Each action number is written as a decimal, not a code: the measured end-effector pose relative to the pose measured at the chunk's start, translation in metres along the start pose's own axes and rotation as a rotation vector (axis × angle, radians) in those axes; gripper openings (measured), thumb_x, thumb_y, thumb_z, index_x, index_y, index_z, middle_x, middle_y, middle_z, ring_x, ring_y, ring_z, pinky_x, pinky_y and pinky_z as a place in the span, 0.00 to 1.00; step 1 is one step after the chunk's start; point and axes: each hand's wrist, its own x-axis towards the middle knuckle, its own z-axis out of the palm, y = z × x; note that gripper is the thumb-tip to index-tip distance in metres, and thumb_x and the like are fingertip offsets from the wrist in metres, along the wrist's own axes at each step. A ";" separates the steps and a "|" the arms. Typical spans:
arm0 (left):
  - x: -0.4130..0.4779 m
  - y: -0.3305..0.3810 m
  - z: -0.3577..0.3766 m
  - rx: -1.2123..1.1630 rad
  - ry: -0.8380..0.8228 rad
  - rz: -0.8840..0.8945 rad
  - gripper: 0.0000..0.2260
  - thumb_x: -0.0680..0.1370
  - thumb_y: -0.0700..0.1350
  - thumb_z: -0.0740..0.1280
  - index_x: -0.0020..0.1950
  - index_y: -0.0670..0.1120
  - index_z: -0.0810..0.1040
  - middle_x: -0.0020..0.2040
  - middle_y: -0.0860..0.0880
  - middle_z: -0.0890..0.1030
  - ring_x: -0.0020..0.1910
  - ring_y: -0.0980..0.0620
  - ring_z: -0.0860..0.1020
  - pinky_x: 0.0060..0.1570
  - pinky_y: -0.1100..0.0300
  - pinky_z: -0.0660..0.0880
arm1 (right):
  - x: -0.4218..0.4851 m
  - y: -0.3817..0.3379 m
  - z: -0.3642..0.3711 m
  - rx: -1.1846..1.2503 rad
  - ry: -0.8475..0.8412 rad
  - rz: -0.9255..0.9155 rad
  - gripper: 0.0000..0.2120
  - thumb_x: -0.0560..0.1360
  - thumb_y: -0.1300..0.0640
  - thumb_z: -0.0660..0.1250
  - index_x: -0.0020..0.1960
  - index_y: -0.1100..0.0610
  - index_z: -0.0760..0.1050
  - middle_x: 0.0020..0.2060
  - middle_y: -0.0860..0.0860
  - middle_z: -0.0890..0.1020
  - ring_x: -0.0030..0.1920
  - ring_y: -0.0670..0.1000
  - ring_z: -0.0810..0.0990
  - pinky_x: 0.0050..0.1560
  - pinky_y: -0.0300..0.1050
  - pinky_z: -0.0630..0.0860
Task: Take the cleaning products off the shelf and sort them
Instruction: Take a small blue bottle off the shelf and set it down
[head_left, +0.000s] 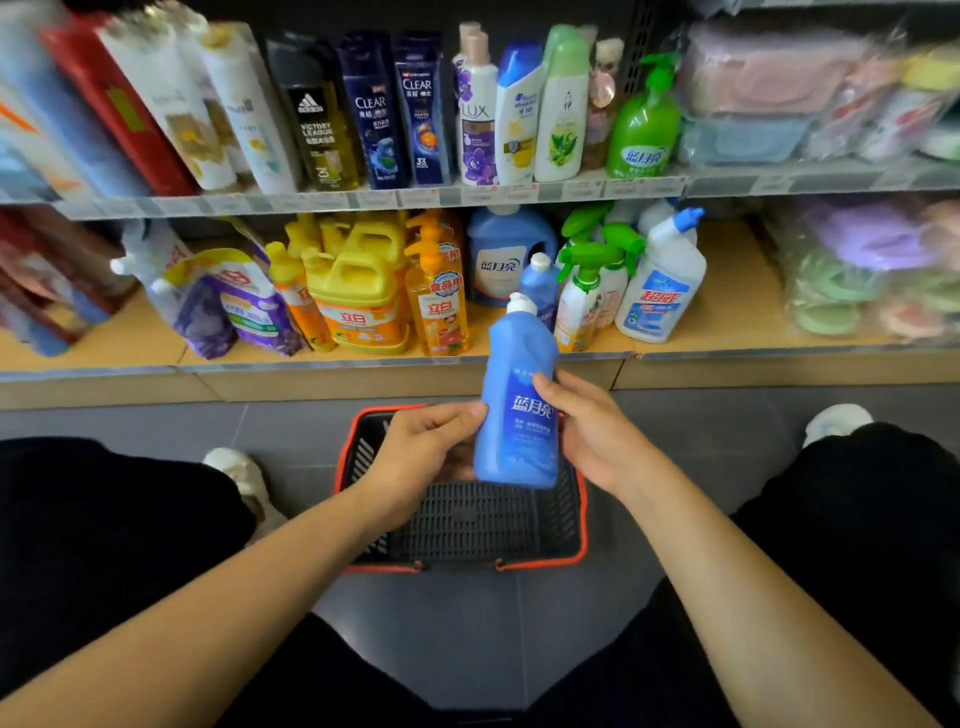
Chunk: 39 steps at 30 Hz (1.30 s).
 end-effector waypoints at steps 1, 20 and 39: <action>-0.006 -0.007 0.000 -0.032 0.016 0.004 0.12 0.76 0.49 0.71 0.54 0.44 0.87 0.50 0.40 0.87 0.44 0.47 0.85 0.41 0.57 0.81 | -0.001 0.002 -0.001 -0.024 -0.016 0.004 0.25 0.73 0.54 0.73 0.66 0.64 0.75 0.63 0.64 0.79 0.60 0.58 0.80 0.70 0.63 0.71; -0.032 -0.034 -0.045 0.391 0.219 0.376 0.08 0.76 0.37 0.75 0.54 0.44 0.85 0.49 0.50 0.86 0.47 0.58 0.83 0.51 0.62 0.78 | -0.012 0.039 -0.008 -0.997 -0.223 -0.132 0.35 0.62 0.62 0.84 0.66 0.59 0.78 0.53 0.47 0.82 0.48 0.40 0.79 0.53 0.43 0.77; -0.047 0.035 -0.056 0.405 0.048 0.562 0.15 0.80 0.37 0.68 0.63 0.54 0.80 0.56 0.54 0.84 0.55 0.56 0.80 0.56 0.63 0.77 | -0.020 0.003 0.031 -0.535 -0.269 -0.005 0.33 0.67 0.68 0.76 0.71 0.63 0.71 0.64 0.58 0.80 0.66 0.56 0.78 0.63 0.48 0.78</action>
